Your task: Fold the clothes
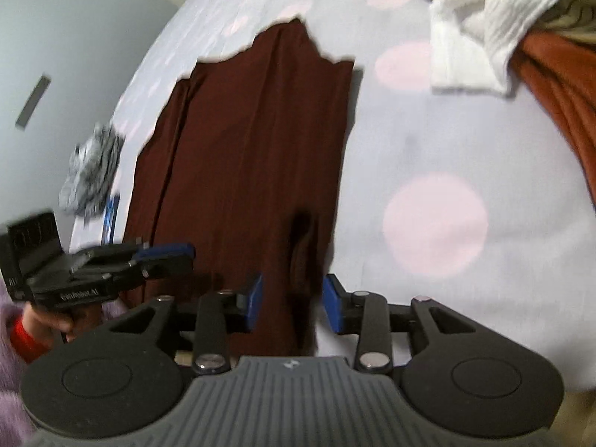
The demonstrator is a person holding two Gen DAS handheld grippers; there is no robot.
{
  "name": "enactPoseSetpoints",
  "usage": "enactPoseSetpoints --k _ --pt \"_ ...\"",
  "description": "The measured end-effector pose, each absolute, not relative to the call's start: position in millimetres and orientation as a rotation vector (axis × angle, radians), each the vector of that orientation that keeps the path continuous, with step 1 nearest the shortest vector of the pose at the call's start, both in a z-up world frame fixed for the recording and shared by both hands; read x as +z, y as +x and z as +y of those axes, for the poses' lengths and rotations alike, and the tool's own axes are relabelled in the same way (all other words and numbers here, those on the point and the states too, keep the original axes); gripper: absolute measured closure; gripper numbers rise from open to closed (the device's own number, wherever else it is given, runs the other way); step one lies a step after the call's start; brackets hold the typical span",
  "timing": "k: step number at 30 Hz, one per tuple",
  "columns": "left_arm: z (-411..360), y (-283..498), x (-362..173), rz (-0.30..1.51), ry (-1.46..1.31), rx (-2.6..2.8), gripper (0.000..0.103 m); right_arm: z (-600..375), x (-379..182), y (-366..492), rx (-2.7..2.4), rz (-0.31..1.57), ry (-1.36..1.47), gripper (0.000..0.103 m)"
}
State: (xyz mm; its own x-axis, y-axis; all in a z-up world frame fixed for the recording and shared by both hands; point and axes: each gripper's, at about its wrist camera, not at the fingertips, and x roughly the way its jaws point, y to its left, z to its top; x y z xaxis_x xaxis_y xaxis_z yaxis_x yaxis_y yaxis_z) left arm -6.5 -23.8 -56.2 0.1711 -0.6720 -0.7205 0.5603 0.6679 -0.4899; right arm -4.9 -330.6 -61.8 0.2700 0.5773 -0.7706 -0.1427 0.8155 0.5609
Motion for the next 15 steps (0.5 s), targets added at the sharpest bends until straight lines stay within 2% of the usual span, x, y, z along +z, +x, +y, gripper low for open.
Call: enactPoseSetpoints --k 6,10,11,12,13,15 --pt "-39.9 -31.3 -70.8 1.175 -0.004 -0.91 0.08 -314.5 -79.0 -21.3 0.547 1.309 0.315 0.064" --pt "-42.9 -41.8 -66.8 1.136 0.043 -0.944 0.08 -308.5 -92.8 -23.1 0.558 1.335 0.297 0.064" --pt "-43.7 -46.7 -63.2 1.105 0.074 -0.958 0.08 -306.8 -95.8 -22.9 0.566 1.339 0.303 0.067" --pt "-45.3 -51.7 -60.1 1.074 0.105 -0.97 0.08 -305.2 -98.2 -22.7 0.576 1.347 0.313 0.077" --pt "-47.7 -56.3 -58.1 1.046 0.134 -0.98 0.078 -305.9 -98.6 -23.4 0.586 1.355 0.324 0.094" --pt "-54.5 -70.3 -54.1 0.968 0.23 -1.008 0.071 -309.0 -96.2 -23.8 0.603 1.354 0.369 0.095"
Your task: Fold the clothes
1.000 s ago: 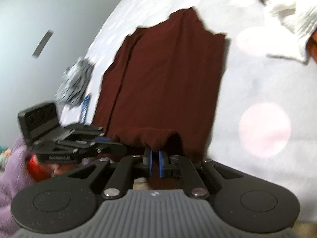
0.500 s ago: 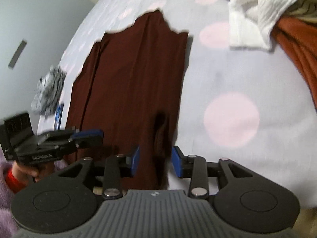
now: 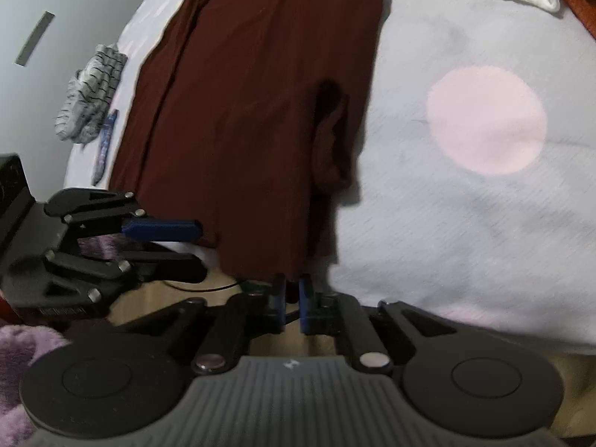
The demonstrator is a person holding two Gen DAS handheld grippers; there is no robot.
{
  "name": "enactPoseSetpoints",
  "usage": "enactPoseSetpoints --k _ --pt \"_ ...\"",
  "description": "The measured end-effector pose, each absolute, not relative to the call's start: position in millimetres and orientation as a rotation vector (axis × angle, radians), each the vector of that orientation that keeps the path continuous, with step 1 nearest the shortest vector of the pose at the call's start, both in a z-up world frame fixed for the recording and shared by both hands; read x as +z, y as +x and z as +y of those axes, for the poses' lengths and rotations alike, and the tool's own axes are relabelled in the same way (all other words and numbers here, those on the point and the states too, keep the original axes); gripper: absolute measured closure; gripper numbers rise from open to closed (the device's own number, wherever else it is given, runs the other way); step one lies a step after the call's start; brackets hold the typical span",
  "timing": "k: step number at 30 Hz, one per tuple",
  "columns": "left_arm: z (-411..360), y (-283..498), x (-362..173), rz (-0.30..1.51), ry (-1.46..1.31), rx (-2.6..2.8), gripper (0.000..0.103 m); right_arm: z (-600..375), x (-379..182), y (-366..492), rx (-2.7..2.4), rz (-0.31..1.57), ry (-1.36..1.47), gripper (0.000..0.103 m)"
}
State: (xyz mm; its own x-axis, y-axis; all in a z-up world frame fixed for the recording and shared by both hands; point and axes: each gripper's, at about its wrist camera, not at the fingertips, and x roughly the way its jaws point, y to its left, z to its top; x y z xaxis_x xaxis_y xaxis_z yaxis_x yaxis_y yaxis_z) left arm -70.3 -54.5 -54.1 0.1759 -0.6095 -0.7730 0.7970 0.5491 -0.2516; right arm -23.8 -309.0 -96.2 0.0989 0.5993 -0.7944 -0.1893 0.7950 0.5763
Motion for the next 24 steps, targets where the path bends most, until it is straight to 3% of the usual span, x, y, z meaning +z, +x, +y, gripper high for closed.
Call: enactPoseSetpoints --k 3,18,20,24 --pt "-66.3 -87.5 -50.6 0.867 0.343 -1.037 0.063 -315.9 -87.4 -23.0 0.625 1.322 0.469 0.095" --pt "-107.6 -122.8 -65.1 0.708 0.69 -0.841 0.061 -291.9 -58.9 -3.5 0.661 1.225 0.581 0.095" --pt "-111.0 -125.5 -69.6 0.707 0.74 -0.808 0.067 -290.4 -57.8 -2.8 0.665 1.222 0.597 0.095" --pt "-105.5 -119.6 -69.4 0.721 0.751 -0.764 0.091 -294.1 -52.8 -2.6 0.657 1.207 0.608 0.095"
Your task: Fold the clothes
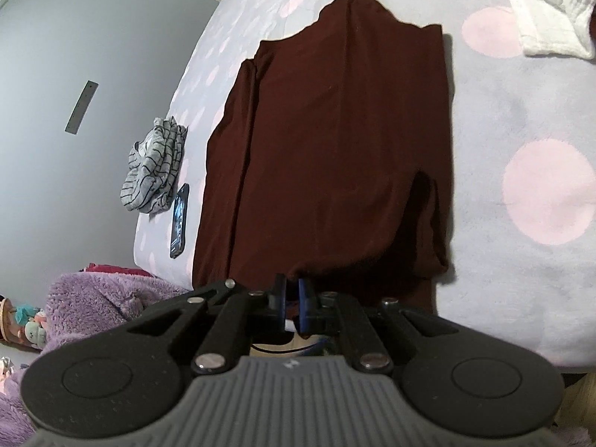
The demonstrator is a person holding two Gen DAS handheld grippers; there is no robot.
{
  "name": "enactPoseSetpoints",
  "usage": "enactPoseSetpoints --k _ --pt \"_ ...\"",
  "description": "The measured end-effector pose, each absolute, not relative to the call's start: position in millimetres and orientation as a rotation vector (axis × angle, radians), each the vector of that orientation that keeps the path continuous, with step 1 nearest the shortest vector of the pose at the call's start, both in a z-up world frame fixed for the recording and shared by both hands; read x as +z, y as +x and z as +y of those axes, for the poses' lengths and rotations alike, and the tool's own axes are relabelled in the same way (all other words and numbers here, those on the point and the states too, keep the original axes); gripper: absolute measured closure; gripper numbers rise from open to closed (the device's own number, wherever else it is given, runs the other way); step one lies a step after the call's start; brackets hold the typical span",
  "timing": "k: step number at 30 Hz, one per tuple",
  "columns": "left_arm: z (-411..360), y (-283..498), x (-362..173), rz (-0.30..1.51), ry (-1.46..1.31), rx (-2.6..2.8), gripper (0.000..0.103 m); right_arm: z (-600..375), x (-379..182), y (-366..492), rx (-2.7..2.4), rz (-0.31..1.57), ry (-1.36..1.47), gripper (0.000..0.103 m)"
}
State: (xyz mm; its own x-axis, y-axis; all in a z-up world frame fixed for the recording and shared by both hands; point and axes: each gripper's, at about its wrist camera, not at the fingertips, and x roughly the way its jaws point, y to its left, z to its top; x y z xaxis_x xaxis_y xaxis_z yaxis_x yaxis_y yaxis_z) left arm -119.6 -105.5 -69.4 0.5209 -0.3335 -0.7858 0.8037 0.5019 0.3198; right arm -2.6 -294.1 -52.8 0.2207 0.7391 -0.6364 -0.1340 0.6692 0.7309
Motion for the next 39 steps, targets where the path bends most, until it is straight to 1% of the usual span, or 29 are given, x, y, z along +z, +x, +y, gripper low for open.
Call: enactPoseSetpoints --k 3,6,11,14,17,19,22,31,32,34,36,37,39 --pt "-98.5 -110.6 -63.3 0.729 0.709 -0.769 0.1 -299.0 -52.1 -4.1 0.644 1.203 0.595 0.095" --pt "-96.5 -107.3 -60.2 0.73 0.709 -0.792 0.1 -298.7 -50.5 -6.5 0.632 1.204 0.534 0.094" --pt "-96.7 -107.7 -60.1 0.744 0.717 -0.827 0.101 -294.1 -35.3 -15.9 0.605 1.162 0.313 0.089" --pt "-97.7 -105.6 -61.1 0.752 0.722 -0.836 0.101 -285.4 -20.7 -26.3 0.598 1.095 0.126 0.088" --pt "-96.8 -100.3 -59.9 0.768 0.707 -0.84 0.101 -269.8 -5.4 -42.7 0.601 0.986 -0.104 0.087" --pt "-96.2 -96.9 -57.4 0.776 0.691 -0.84 0.101 -258.4 0.3 -55.0 0.63 0.921 -0.24 0.074" --pt "-95.5 -92.4 -53.4 0.787 0.665 -0.85 0.101 -242.2 2.7 -71.7 0.705 0.85 -0.378 0.073" --pt "-94.5 -80.1 -45.0 0.858 0.558 -0.848 0.101 -209.4 -18.7 -100.6 0.795 0.793 -0.685 0.072" --pt "-93.8 -78.5 -43.8 0.869 0.538 -0.849 0.101 -205.5 -21.9 -103.8 0.793 0.782 -0.722 0.071" --pt "-92.5 -75.4 -41.3 0.891 0.5 -0.852 0.101 -197.8 -29.2 -111.7 0.786 0.746 -0.81 0.062" --pt "-90.6 -73.0 -38.8 0.909 0.47 -0.855 0.101 -190.5 -36.9 -120.6 0.769 0.691 -0.912 0.061" --pt "-89.8 -72.4 -37.6 0.915 0.458 -0.858 0.101 -187.1 -40.5 -124.9 0.758 0.662 -0.963 0.061" --pt "-87.9 -71.9 -33.6 0.928 0.432 -0.864 0.101 -184.9 -45.0 -128.4 0.747 0.629 -1.02 0.065"
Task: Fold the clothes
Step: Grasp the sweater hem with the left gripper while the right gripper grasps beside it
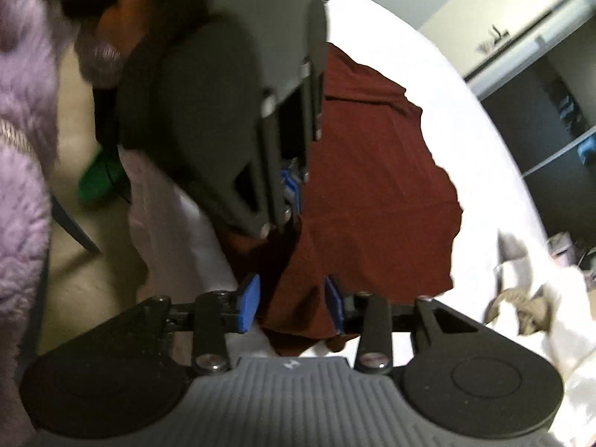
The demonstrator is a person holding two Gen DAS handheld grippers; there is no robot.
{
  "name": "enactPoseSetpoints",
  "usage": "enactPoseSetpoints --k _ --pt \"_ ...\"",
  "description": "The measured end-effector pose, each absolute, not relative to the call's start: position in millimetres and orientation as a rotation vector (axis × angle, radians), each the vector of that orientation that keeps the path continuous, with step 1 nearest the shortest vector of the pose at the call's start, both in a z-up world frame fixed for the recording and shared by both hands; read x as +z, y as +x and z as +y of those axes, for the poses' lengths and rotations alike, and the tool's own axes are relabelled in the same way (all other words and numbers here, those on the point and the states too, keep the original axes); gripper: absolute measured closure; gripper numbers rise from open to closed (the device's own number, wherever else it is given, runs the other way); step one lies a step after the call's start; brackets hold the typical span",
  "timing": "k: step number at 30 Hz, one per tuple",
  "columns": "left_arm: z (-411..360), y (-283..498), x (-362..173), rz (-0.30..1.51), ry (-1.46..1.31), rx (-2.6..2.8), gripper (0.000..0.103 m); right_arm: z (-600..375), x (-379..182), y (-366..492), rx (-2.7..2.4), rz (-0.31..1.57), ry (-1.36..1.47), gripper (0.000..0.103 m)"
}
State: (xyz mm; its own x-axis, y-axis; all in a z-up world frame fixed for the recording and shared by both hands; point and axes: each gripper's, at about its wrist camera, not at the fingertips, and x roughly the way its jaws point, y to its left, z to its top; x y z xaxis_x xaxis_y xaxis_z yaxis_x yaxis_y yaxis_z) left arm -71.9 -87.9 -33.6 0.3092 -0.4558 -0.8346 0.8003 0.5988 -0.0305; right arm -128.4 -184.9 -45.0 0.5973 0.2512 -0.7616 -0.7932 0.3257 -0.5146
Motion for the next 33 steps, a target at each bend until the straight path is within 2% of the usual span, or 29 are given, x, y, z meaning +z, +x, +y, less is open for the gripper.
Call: enactPoseSetpoints --k 1,3,8,16,21,33 --pt "-87.0 -71.7 -30.9 0.934 0.42 -0.87 0.101 -185.6 -45.4 -129.1 0.737 0.619 -1.027 0.074" --pt "-85.3 -71.9 -22.2 0.945 0.401 -0.886 0.101 -187.5 -42.2 -129.6 0.716 0.596 -1.048 0.085" --pt "-82.8 -74.4 19.1 0.927 0.405 -0.964 0.101 -195.3 -7.6 -139.6 0.698 0.497 -1.086 0.09" --pt "-86.2 -86.1 79.4 0.879 0.459 -1.118 0.101 -209.5 67.3 -143.7 0.77 0.518 -0.994 0.092" --pt "-86.7 -104.2 83.3 0.901 0.484 -1.213 0.101 -216.0 98.3 -151.6 0.842 0.582 -0.949 0.092" --pt "-80.8 -105.8 31.4 1.007 0.524 -1.246 0.101 -214.5 64.5 -175.8 0.925 0.717 -0.879 0.092"
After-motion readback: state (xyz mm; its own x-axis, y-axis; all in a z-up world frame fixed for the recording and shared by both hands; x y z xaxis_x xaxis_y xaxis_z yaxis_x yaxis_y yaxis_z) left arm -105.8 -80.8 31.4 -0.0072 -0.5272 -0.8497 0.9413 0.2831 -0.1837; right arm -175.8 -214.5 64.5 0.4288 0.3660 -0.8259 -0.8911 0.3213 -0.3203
